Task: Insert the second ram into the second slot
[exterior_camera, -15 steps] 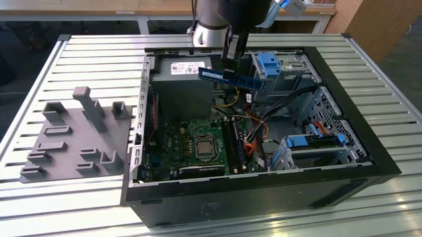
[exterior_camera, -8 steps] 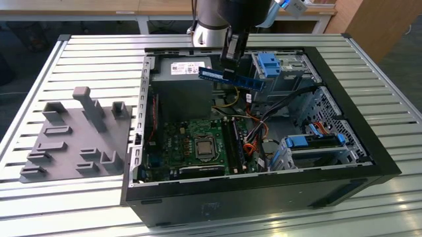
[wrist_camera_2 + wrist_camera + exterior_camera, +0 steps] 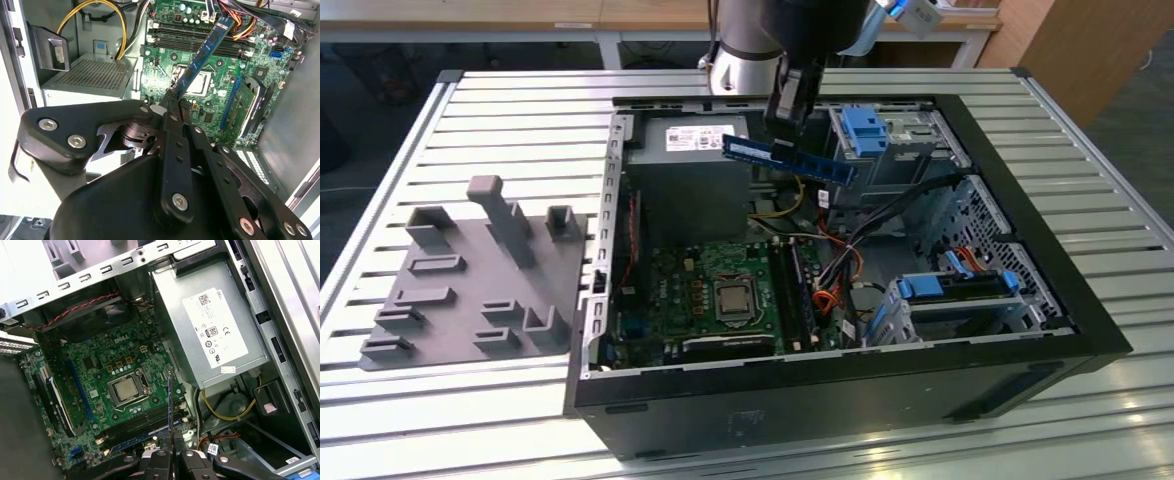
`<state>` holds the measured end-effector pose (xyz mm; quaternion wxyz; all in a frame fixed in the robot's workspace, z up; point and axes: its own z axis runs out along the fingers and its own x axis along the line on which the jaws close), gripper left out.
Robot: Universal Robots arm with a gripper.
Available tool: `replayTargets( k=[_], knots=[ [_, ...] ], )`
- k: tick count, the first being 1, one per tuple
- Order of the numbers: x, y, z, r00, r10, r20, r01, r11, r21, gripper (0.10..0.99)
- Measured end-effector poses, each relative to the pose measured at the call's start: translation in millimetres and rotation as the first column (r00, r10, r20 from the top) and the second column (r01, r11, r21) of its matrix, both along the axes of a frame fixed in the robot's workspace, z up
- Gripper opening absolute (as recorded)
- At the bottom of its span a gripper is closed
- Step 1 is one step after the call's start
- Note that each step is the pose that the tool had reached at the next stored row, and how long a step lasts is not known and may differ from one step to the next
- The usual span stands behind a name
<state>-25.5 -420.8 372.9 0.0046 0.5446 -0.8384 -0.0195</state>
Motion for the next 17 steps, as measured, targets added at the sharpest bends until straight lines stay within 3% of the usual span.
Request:
replayTargets(
  k=[17],
  knots=[
    [0.0, 0.0, 0.0, 0.997, -0.077, 0.0, 0.077, 0.997, 0.0, 0.129]
  ],
)
